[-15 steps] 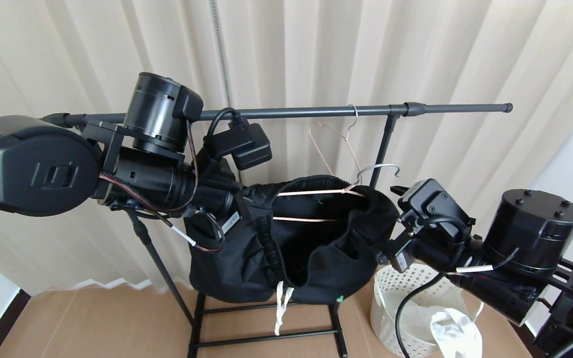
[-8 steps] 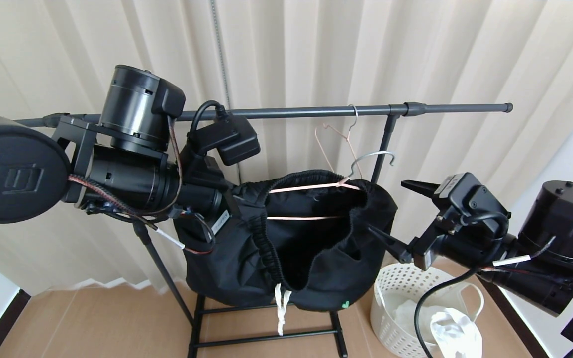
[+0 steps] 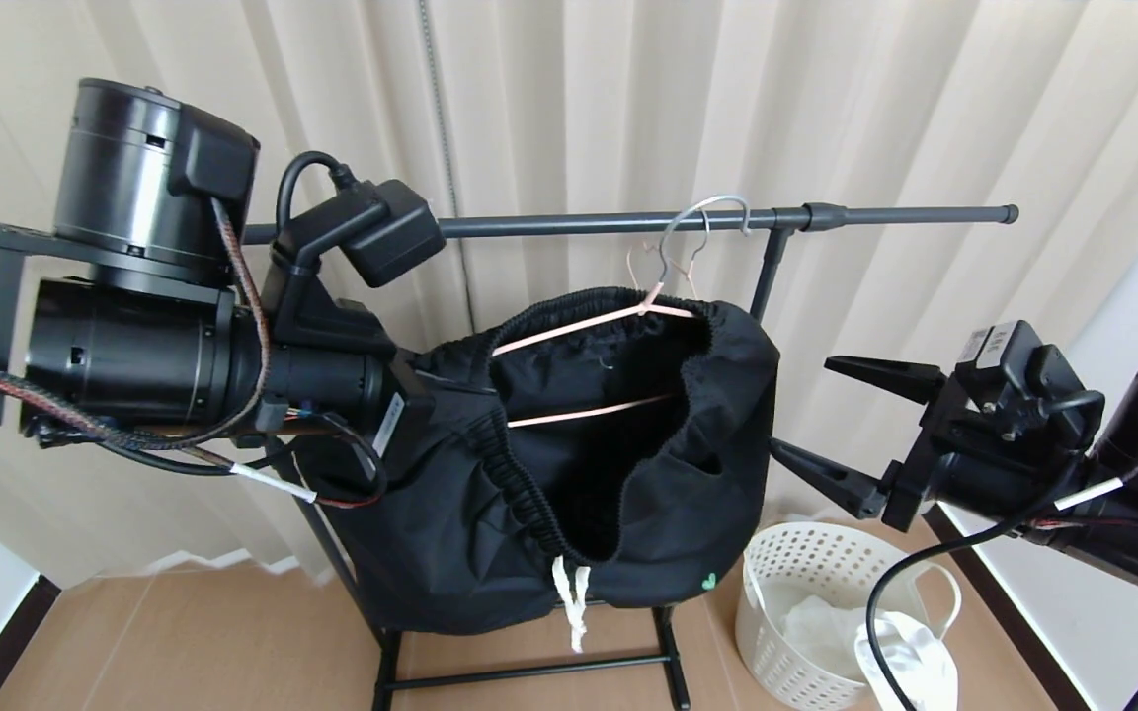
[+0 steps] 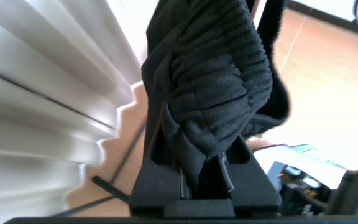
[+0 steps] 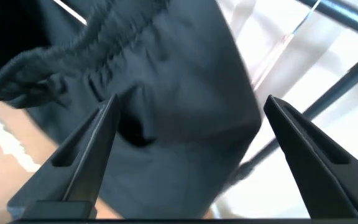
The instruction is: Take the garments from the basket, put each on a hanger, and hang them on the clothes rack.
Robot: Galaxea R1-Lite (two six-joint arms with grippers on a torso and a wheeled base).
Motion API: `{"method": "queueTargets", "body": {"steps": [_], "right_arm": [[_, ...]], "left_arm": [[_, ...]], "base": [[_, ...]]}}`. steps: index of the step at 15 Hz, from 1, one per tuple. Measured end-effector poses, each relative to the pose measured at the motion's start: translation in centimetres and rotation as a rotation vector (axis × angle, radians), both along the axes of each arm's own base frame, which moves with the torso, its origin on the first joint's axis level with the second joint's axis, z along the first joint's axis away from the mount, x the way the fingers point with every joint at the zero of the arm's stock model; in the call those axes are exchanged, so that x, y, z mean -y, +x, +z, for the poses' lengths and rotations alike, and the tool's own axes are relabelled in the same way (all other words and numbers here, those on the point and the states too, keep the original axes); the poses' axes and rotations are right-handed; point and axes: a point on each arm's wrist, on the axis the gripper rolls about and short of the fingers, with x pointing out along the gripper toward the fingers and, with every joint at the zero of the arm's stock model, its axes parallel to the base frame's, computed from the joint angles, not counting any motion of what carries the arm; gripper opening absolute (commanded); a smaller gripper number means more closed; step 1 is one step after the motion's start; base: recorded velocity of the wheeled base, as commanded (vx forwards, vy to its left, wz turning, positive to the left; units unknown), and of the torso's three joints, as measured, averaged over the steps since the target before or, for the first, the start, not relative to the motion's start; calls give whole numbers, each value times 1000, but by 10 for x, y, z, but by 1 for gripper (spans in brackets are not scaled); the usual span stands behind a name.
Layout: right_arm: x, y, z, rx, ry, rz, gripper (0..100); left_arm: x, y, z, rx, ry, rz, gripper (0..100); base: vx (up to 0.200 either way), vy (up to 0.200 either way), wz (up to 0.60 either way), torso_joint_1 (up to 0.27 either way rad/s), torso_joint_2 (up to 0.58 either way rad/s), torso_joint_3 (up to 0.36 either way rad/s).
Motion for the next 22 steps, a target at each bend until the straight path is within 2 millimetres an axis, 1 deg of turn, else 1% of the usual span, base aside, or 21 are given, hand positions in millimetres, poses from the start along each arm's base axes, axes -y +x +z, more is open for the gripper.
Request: {"method": "queueTargets", "body": {"steps": [3, 6, 8, 10, 14, 17, 18, 22], "right_arm": [[13, 15, -9, -57, -8, -42, 100], [14, 37, -24, -105, -24, -111, 100], [12, 49, -31, -130, -23, -141, 100], [10, 56, -36, -179, 32, -151, 100], [9, 64, -44, -236, 79, -131, 100], [8, 66, -44, -275, 128, -113, 100], [7, 67, -43, -280, 140, -114, 0], [9, 69, -42, -279, 148, -119, 0]], "left_arm": [[-9, -15, 8, -9, -51, 27, 0], [-16, -28, 12, -4, -73, 31, 0], [-19, -34, 16, -6, -97, 37, 0], [-20, -38, 19, -34, -136, 37, 0], [-20, -41, 16, -78, -168, -9, 0], [-20, -41, 12, -97, -166, -23, 0], [-20, -41, 11, -104, -170, -33, 0], [-20, -40, 10, -139, -196, -24, 0]], "base": [[0, 0, 0, 0, 0, 0], [0, 0, 0, 0, 0, 0], [0, 0, 0, 0, 0, 0], [0, 0, 0, 0, 0, 0], [0, 0, 0, 0, 0, 0], [0, 0, 0, 0, 0, 0], [0, 0, 0, 0, 0, 0], [0, 0, 0, 0, 0, 0]]}}
